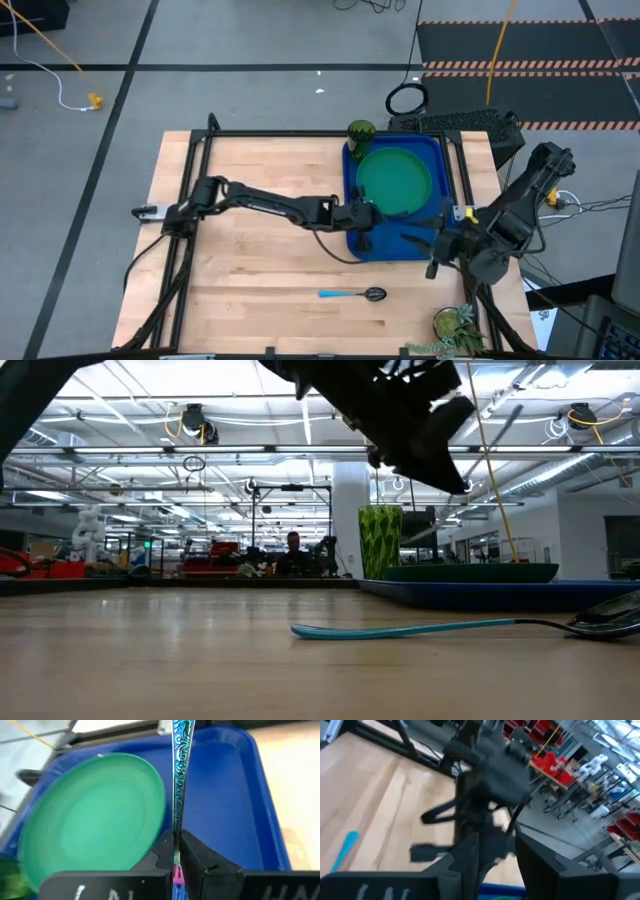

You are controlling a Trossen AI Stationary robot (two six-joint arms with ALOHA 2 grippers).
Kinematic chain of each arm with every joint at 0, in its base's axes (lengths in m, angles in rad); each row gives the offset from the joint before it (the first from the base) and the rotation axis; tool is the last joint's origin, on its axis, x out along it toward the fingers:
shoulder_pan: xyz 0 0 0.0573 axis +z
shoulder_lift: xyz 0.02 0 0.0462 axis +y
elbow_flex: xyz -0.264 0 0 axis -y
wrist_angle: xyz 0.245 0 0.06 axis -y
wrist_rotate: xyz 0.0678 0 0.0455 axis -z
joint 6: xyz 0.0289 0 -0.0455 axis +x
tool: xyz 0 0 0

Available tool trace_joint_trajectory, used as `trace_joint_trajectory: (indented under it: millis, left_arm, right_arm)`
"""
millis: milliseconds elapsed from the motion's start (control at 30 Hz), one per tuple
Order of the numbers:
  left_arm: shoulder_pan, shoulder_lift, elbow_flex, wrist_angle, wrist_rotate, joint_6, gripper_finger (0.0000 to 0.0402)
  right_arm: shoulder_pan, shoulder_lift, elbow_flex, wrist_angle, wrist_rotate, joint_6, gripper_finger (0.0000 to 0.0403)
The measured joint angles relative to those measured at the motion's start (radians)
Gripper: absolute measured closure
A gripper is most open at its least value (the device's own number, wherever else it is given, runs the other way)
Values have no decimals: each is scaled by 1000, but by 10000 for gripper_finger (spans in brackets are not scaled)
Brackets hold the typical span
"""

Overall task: Pick and place plate/cup/fork/spoon on tray
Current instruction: Put the blue fork on the blue tray to the left of the green cup

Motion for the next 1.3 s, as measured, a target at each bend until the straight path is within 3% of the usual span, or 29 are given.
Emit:
trace_joint_trajectory:
  millis: [333,700,933,1300]
  left_arm:
    - [11,116,60,22,64,8,386]
    - [64,119,60,-5,85,9,387]
    - [81,129,60,1,168,8,390]
    - [66,176,60,17,147,3,386]
  right_arm:
    - [35,0,0,17,37,-32,280]
    - [35,0,0,40,35,-47,280]
    - [35,0,0,45,34,-55,280]
    - [35,0,0,49,34,-59,280]
